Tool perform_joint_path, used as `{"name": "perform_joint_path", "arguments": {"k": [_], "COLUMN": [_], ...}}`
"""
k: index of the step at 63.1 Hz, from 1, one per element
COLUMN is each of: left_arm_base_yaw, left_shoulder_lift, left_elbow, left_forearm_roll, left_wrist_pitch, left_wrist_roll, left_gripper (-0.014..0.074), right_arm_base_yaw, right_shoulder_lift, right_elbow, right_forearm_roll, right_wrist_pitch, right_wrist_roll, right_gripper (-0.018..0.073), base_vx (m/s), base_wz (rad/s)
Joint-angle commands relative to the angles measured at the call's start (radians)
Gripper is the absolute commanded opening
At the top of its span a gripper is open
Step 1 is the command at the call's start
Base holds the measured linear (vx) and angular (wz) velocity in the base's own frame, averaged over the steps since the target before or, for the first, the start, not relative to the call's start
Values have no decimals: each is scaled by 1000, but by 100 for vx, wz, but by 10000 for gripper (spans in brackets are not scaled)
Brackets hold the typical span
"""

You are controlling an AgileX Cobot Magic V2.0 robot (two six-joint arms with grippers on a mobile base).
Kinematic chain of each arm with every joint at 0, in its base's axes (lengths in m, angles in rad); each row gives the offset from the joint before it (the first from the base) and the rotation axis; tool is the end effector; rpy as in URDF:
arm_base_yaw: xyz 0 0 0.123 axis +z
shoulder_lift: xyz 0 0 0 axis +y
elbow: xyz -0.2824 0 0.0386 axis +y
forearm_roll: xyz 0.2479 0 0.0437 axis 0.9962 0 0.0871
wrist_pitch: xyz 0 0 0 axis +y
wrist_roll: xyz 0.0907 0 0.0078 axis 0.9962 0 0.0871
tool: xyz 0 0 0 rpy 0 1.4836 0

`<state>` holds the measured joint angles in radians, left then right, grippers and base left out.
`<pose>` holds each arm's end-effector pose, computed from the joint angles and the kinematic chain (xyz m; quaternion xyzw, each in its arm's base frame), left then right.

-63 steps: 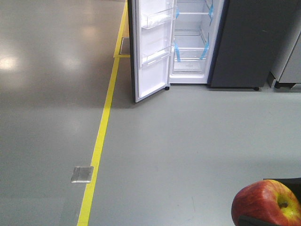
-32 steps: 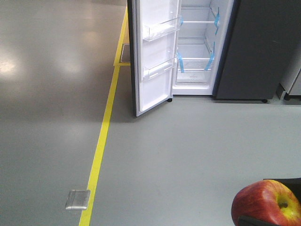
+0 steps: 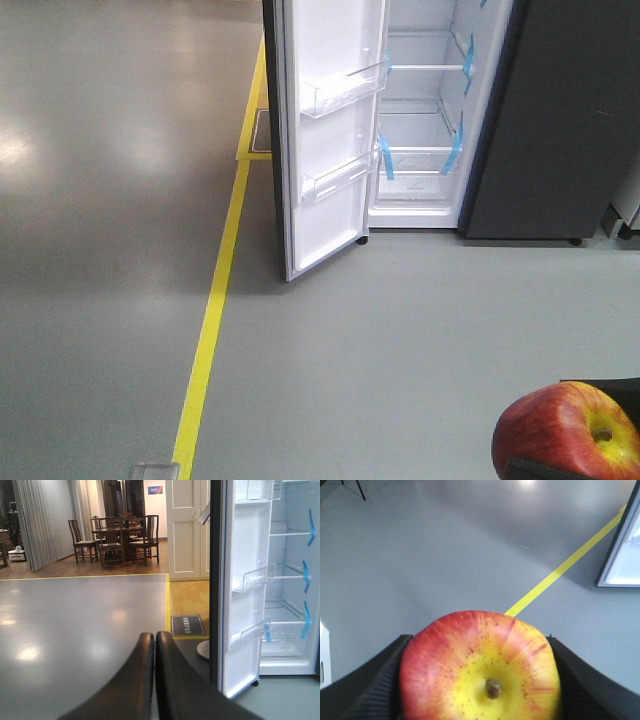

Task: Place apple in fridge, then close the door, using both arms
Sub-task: 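Approach the open refrigerator door with the apple held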

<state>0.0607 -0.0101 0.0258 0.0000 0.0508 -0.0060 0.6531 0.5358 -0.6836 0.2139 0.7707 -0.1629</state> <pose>0.0567 0.0034 0.2003 -0.0233 0.6994 0.0195 0.7141 0.0661 0.0675 0.3349 -0.3155 0.8050 0.2188 0.4523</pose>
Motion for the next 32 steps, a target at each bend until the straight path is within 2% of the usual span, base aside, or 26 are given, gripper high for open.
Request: {"name": "perform_joint_path", "arguments": {"k": [1,32], "left_arm_base_yaw": [-2,-2], "left_shoulder_lift": [-17,-17], "left_elbow": [22,22], "left_forearm_roll": [0,0], "left_wrist_pitch": [-75,-75], "left_wrist_roll": [-7,-7], "left_gripper": [-6,-6], "right_arm_base_yaw": [2,2], "right_shoulder_lift": [2,2], "right_elbow": [-28,-28], "right_forearm_roll": [9,9], "right_wrist_pitch": [-75,-74], "right_wrist_roll": [-9,-9], "right_gripper": [361,361], "base_vx": [30,27], "base_wz": [0,0]}}
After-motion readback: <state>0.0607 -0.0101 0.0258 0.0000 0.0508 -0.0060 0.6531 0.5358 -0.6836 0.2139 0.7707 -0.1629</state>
